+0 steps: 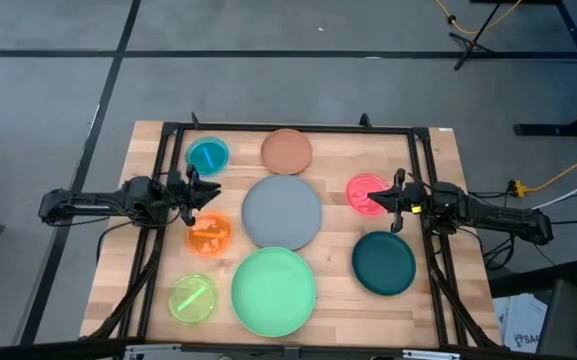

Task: Stack plastic plates
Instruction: Stack the green plate on top of the gray plate, then stack the dark green plate on top of the green plate

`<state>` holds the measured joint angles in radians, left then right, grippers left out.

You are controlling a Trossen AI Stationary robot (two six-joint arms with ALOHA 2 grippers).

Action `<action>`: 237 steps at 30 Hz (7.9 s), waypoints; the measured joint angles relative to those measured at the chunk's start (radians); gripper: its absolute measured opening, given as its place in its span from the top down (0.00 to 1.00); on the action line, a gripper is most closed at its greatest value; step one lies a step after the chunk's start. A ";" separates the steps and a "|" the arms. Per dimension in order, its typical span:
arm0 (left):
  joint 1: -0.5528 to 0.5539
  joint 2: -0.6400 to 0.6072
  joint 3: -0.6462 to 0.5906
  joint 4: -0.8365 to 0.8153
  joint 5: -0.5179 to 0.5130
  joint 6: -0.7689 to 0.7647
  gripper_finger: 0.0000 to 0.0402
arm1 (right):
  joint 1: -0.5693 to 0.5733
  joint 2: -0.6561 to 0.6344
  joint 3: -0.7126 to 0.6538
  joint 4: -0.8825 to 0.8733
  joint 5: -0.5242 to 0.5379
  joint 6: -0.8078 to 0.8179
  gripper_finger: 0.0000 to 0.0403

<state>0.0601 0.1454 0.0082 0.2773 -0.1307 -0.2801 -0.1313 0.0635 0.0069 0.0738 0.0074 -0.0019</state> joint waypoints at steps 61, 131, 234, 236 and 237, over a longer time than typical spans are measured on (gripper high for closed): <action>-0.434 1.171 0.666 -0.481 0.018 -0.642 0.54 | 0.001 0.001 0.000 0.024 -0.237 0.081 1.00; 0.044 1.310 0.997 -0.549 0.080 0.005 0.98 | 0.000 0.000 0.000 -0.016 -0.101 0.075 1.00; -0.194 1.142 0.282 0.703 -0.008 0.312 0.70 | 0.011 0.896 0.582 -0.405 -0.186 0.257 0.53; -0.194 1.142 0.282 0.703 -0.007 0.312 0.70 | 0.044 0.928 0.582 -0.405 -0.192 0.258 0.53; -0.194 1.142 0.282 0.703 -0.007 0.311 0.70 | 0.064 0.942 0.582 -0.408 -0.193 0.256 0.53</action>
<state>-0.1341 1.2873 0.2901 0.9806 -0.1373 0.0310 -0.0672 1.0051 0.5892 -0.3345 -0.1852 0.2545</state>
